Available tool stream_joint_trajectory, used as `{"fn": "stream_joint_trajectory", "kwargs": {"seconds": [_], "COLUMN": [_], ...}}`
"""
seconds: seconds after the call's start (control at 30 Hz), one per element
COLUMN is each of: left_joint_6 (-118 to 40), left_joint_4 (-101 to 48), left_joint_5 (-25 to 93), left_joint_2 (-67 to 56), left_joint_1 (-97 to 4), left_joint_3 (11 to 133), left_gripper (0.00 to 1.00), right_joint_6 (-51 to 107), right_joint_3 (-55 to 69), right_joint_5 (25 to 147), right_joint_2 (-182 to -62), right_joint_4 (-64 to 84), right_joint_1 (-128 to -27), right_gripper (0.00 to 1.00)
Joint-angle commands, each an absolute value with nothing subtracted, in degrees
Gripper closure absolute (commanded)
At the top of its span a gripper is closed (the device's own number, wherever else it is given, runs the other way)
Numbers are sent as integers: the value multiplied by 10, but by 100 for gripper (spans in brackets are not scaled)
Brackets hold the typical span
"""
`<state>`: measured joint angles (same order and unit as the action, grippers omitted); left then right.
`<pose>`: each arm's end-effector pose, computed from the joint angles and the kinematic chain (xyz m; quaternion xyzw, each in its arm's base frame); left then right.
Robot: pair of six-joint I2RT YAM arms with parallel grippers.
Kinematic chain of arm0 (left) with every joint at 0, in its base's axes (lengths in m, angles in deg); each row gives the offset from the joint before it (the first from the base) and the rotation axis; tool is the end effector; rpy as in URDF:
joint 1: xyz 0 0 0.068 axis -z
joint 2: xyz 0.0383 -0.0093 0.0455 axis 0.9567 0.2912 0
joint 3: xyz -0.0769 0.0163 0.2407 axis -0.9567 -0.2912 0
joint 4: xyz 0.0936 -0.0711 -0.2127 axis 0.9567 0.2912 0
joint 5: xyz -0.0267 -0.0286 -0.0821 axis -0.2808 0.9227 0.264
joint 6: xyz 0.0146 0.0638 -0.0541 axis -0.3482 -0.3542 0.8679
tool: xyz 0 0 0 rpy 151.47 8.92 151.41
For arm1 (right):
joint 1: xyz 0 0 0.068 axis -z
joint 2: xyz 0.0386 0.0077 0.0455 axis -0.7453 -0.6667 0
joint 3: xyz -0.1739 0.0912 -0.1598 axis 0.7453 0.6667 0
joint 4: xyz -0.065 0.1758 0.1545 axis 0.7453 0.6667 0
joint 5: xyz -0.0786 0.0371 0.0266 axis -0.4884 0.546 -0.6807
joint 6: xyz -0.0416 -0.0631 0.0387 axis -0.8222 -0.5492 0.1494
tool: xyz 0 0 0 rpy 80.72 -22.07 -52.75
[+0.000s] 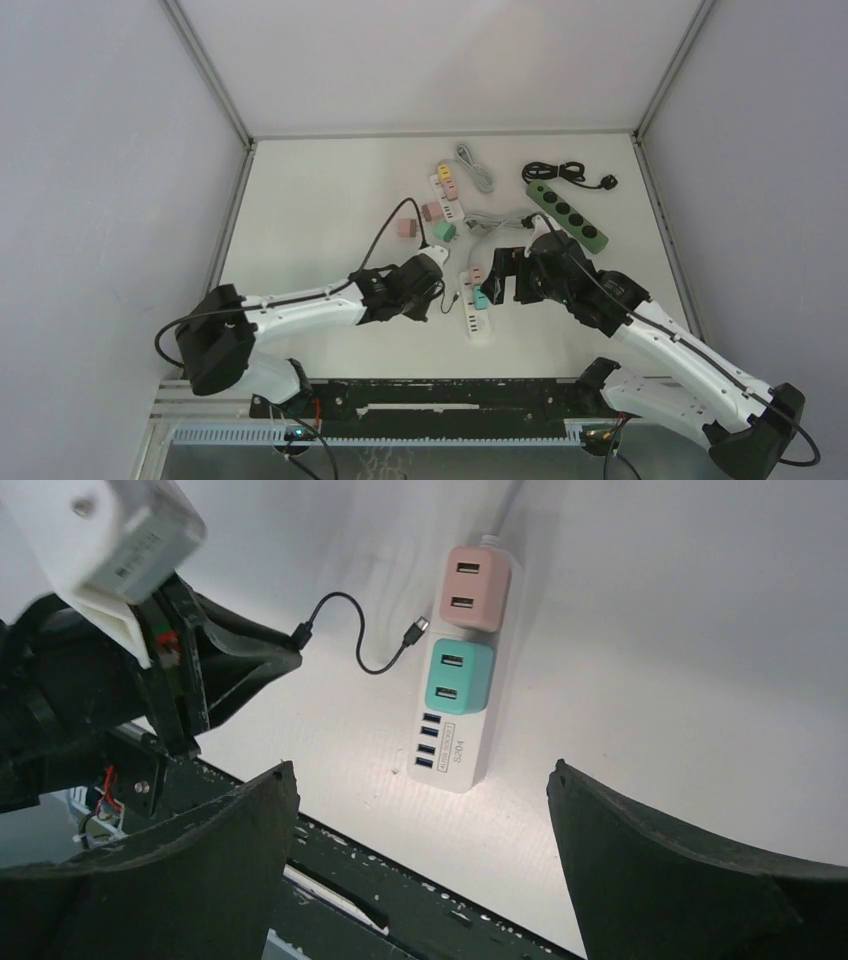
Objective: Insert the plug
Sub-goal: Pick up the plug from the center of the board.
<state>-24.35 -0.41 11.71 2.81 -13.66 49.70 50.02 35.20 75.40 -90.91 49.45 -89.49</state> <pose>0.1643 -0.2420 0.1558 0.2422 0.9233 -0.0983 0.2814 0.1527 0.1292 0.2491 -0.0895 0.9113 0.2121 0.3415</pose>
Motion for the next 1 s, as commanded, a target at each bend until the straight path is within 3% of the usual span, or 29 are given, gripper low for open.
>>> {"fn": "stream_joint_trajectory", "kwargs": {"seconds": [0.0, 0.5, 0.97], "left_joint_6": [-277, -341, -387], "left_joint_4": [-67, -223, -303], "left_joint_5": [149, 401, 573], "left_joint_2": [-35, -189, -199], "left_joint_1": [-158, -200, -201], "left_joint_3": [462, 384, 381], "left_gripper": [86, 89, 88], "right_joint_6": [487, 391, 287], "right_joint_3": [348, 331, 295], "right_joint_5": [789, 938, 1132], "right_joint_2": [-897, -885, -970], "right_joint_4": [458, 393, 380], "right_joint_1": [-893, -892, -862], "right_gripper": [0, 7, 16]}}
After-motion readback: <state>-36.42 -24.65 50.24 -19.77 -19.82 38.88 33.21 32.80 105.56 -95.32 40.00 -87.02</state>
